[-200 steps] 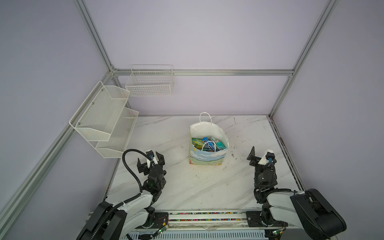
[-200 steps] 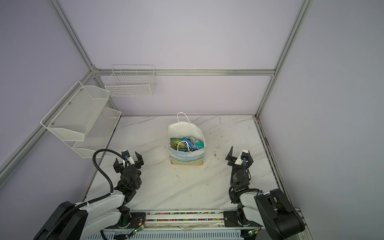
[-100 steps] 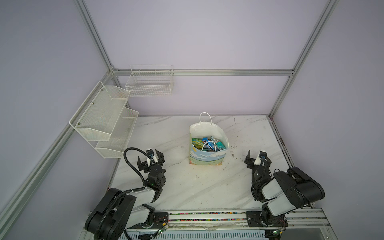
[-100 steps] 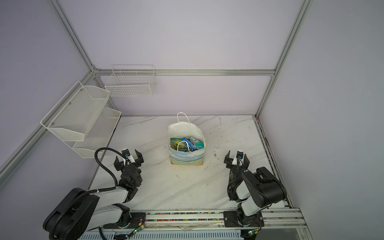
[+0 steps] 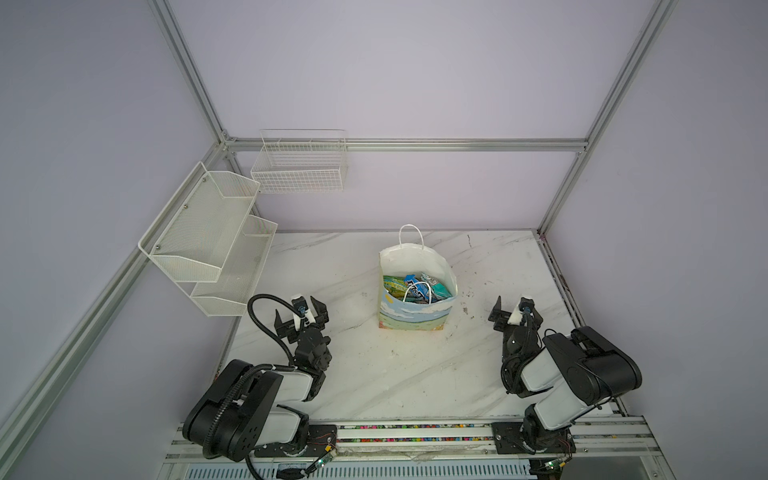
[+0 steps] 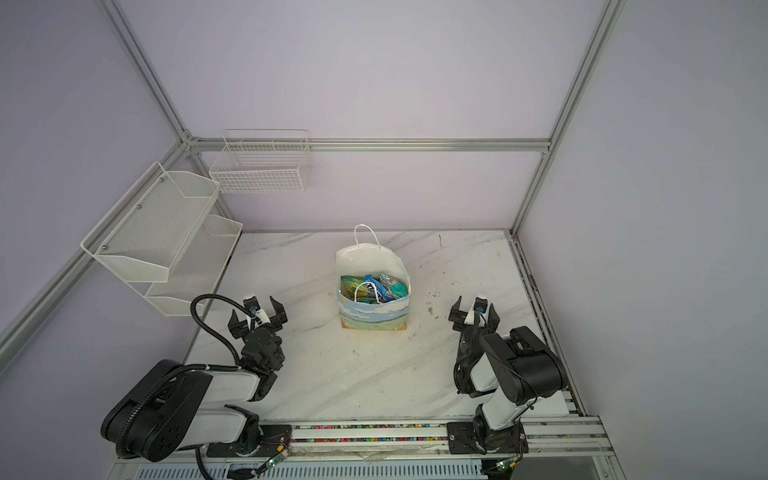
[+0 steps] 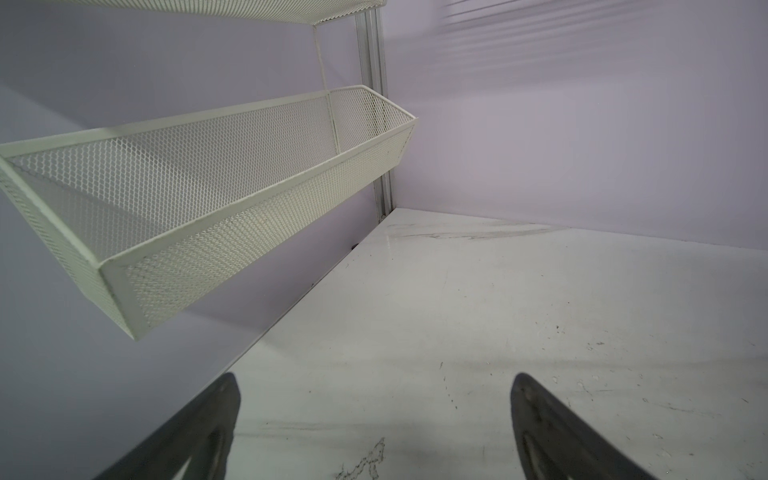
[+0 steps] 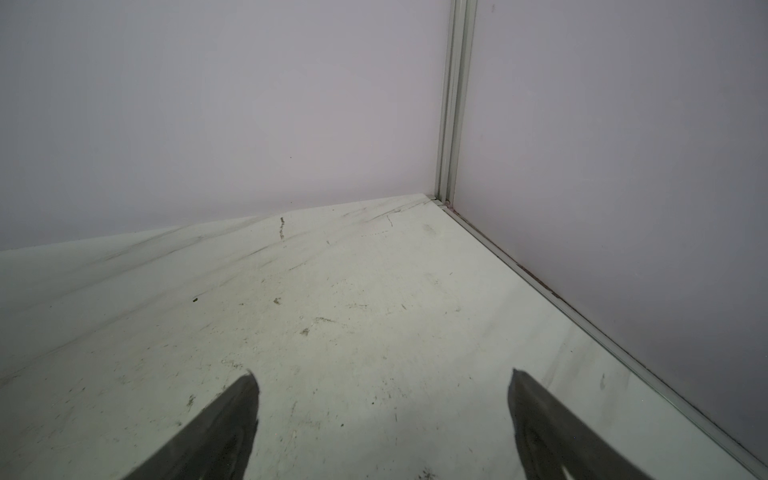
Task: Place the snacks into the paper bag
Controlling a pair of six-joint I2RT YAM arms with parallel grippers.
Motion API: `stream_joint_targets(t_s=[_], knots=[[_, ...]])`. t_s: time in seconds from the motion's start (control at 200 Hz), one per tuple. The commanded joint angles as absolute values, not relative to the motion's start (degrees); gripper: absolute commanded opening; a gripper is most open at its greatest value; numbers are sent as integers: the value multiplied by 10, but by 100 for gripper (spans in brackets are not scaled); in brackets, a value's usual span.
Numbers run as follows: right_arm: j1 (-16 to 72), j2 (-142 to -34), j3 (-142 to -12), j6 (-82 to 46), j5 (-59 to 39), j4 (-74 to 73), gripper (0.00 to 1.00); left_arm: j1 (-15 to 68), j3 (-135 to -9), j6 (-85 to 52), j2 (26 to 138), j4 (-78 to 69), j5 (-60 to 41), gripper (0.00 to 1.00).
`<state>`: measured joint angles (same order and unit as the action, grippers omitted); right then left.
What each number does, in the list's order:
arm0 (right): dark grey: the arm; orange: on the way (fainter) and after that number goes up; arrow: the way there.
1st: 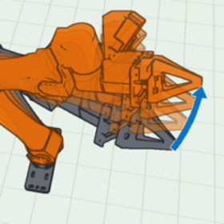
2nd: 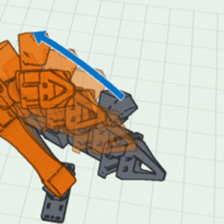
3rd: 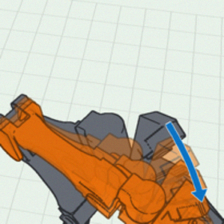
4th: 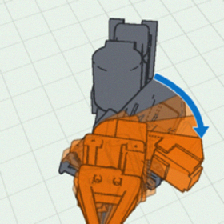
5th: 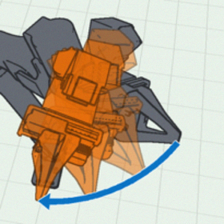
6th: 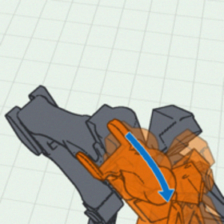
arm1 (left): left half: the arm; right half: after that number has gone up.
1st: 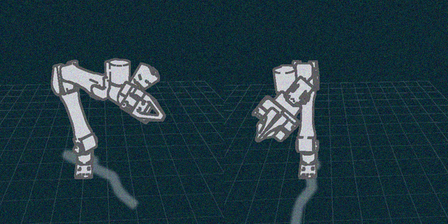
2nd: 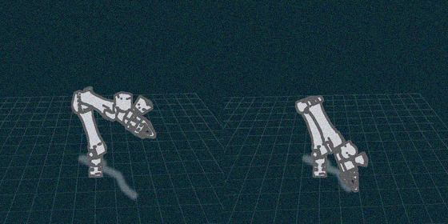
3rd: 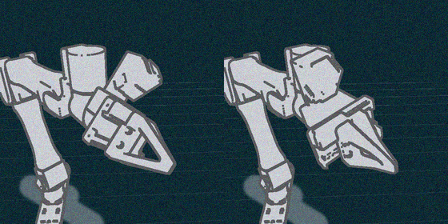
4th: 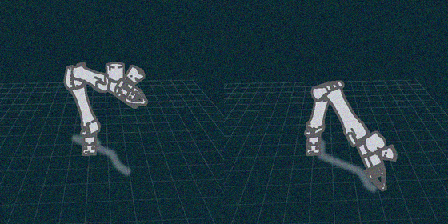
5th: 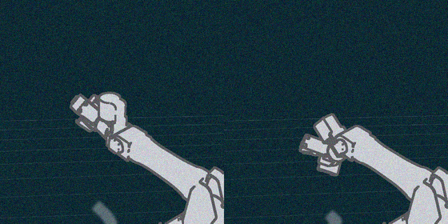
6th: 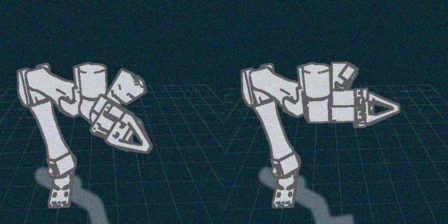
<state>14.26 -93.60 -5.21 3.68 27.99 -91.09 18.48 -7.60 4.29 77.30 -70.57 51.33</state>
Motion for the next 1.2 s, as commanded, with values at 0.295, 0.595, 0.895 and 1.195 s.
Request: stream_joint_targets(t_s=[0.295, 0.595, 0.895, 1.195], knots=[[134, -983, -83, 29, 266, -1076, 94, 170, -70, 32, 774, -751, 511, 100], [133, -998, -89, 32, 258, -1076, 94, 159, -66, 21, 775, -759, 513, 100], [133, -1008, -93, 32, 255, -1076, 94, 142, -50, 4, 804, -822, 498, 100], [132, -1017, -98, 46, 229, -1076, 92, 137, -47, 15, 851, -862, 462, 99]])
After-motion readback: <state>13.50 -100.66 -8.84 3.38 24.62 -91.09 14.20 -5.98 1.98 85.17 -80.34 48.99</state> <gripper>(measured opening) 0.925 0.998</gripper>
